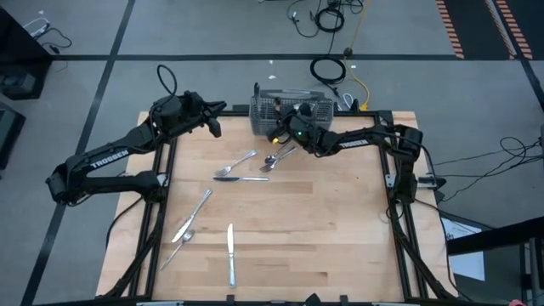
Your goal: Sort silverware
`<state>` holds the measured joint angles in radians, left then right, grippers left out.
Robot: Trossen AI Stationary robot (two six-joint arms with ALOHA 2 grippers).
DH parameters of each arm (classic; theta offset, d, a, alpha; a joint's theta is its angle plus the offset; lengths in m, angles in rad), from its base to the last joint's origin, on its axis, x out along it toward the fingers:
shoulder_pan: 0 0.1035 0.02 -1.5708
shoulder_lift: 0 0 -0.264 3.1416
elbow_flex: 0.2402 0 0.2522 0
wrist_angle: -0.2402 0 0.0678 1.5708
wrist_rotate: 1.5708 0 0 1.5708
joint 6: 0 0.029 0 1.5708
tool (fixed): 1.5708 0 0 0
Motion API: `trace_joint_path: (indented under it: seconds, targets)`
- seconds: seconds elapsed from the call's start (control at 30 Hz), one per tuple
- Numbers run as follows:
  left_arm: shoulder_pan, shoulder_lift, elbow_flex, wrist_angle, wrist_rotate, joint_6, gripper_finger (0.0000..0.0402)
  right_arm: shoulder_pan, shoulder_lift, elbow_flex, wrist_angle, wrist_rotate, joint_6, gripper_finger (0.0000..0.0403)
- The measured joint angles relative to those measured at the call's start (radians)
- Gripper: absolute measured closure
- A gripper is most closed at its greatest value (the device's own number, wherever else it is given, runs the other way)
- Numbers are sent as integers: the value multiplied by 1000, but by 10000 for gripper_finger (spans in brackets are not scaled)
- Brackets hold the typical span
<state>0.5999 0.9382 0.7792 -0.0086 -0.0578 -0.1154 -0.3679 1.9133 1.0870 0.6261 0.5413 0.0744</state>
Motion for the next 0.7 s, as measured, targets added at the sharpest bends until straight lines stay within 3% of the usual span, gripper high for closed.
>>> trace_joint_path:
  seconds: [0.5,0.7]
  targets:
    - [0,0,0,0,-5,0,364,-2,-10,-2,-7,-50,8,314]
    - [0,0,0,0,-3,-2,364,-5,-134,20,11,-73,-154,267]
